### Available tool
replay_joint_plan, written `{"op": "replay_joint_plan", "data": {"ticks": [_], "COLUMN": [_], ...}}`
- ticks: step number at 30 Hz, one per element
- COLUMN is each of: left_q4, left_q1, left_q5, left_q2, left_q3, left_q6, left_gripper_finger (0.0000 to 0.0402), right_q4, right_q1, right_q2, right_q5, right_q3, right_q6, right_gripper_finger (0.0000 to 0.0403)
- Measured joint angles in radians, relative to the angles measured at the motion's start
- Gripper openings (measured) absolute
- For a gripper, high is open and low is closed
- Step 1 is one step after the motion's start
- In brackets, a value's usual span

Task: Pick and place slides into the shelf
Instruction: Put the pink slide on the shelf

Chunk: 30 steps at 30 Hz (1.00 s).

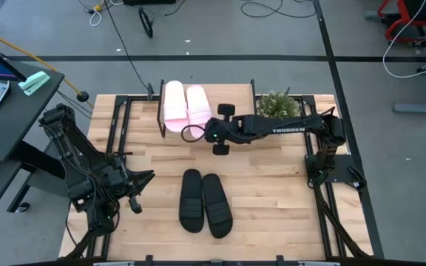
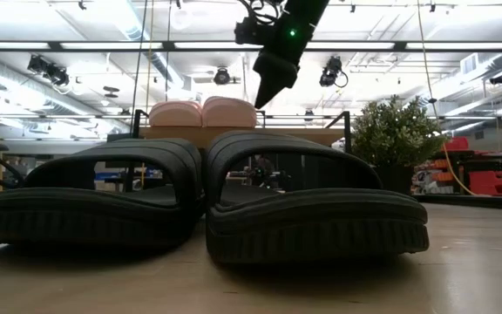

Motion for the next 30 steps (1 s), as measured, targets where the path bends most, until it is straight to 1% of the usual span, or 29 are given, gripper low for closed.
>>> {"op": "replay_joint_plan", "data": {"ticks": [9, 15, 19, 24, 30], "left_q4": [-0.001, -0.001, 0.000, 0.006, 0.006], "left_q1": [0.000, 0.000, 0.000, 0.000, 0.000], "left_q5": [0.000, 0.000, 0.000, 0.000, 0.001], "left_q2": [0.000, 0.000, 0.000, 0.000, 0.000], "left_q3": [0.000, 0.000, 0.000, 0.000, 0.000], "left_q6": [0.002, 0.002, 0.002, 0.002, 0.002], "left_gripper_finger": [0.0047, 0.0052, 0.0049, 0.0042, 0.0041], "right_q4": [-0.048, -0.049, -0.032, -0.001, 0.025], "right_q1": [-0.058, -0.076, -0.075, -0.072, -0.073], "right_q2": [0.000, 0.013, 0.033, 0.045, 0.044], "right_q5": [-0.030, -0.116, -0.183, -0.187, -0.222], "right_q3": [-0.001, -0.003, -0.003, -0.003, -0.003], "right_q6": [0.045, 0.054, 0.048, 0.044, 0.043], "right_gripper_finger": [0.0002, 0.0001, 0.0001, 0.0000, 0.0000]}}
